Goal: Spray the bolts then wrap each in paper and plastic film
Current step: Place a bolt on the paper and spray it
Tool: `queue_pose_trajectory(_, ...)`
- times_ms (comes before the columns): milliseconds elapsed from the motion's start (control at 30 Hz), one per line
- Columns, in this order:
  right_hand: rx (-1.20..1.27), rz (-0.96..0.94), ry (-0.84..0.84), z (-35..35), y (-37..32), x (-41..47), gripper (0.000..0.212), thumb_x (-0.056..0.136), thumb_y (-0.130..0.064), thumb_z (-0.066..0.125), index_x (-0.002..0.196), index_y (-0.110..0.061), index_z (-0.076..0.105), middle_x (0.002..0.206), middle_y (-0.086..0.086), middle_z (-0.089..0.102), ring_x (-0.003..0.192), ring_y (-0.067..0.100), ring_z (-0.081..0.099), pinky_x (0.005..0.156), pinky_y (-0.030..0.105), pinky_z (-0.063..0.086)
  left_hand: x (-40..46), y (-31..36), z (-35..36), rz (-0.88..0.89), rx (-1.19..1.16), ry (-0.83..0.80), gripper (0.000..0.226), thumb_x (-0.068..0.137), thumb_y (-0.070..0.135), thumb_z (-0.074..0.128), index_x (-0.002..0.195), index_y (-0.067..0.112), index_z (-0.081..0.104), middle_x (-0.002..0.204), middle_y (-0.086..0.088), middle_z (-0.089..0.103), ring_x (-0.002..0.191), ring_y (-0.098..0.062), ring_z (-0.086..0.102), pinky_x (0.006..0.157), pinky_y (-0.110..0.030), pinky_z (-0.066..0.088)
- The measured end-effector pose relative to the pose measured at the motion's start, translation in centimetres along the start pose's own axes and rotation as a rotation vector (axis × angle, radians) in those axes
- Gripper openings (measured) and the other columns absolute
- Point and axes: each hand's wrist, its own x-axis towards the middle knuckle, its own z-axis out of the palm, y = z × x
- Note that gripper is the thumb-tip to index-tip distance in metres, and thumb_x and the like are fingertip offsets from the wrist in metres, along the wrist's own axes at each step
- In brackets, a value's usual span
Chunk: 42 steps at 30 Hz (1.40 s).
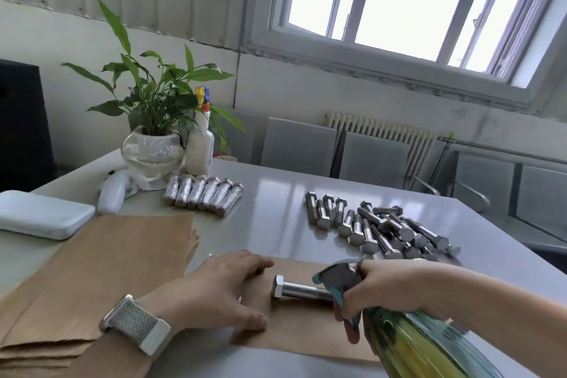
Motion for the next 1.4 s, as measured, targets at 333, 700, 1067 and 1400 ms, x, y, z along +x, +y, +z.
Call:
queue_pose_trajectory(333, -0.002, 0.088, 0.109, -0.3, 2.2, -2.1, 0.016, 0.072, -0.032, 0.068, 0.086, -0.032, 0.075, 0.080, -0.018, 0.074, 0.059, -0.009, 0.059, 0.064, 0.015, 0.043, -0.1, -0.2, 0.1, -0.004, 0.000, 0.013, 0.084, 0.070, 0.064, 0.070, 0.142, 0.049, 0.030, 0.132, 0.032, 0.038, 0.121, 0.008, 0.033, 0.102, -0.015, 0.024)
queue_pose_trajectory(700, 0.048, 0.007, 0.061, -0.6, 1.7, -2.1, 0.017, 0.079, -0.023, 0.067, 0.079, -0.039, 0.073, 0.082, -0.027, 0.072, 0.071, -0.015, 0.060, 0.059, 0.005, 0.044, 0.0, -0.3, 0.2, -0.005, -0.020, 0.000, 0.085, 0.066, 0.069, 0.068, 0.141, 0.049, 0.032, 0.127, 0.033, 0.038, 0.123, 0.007, 0.036, 0.108, -0.019, 0.027)
queue_pose_trajectory(1067, 0.063, -0.052, -0.004, -0.5, 0.7, -0.6, 0.007, 0.076, -0.022, 0.067, 0.082, -0.022, 0.071, 0.088, -0.003, 0.076, 0.071, 0.010, 0.062, 0.066, 0.026, 0.046, -0.2, 0.1, -0.1, -0.022, -0.004, -0.006, 0.084, 0.071, 0.064, 0.070, 0.142, 0.049, 0.030, 0.133, 0.031, 0.037, 0.125, 0.005, 0.033, 0.108, -0.019, 0.024)
queue_pose_trajectory(1400, 0.537, -0.531, 0.558, -9.8, -3.1, 5.0, 0.025, 0.087, -0.004, 0.065, 0.109, -0.015, 0.065, 0.101, 0.009, 0.075, 0.074, 0.022, 0.065, 0.064, 0.036, 0.056, -0.4, 0.6, -0.5, -0.033, -0.025, -0.026, 0.085, 0.073, 0.060, 0.072, 0.145, 0.046, 0.030, 0.137, 0.027, 0.036, 0.129, -0.001, 0.031, 0.107, -0.020, 0.023)
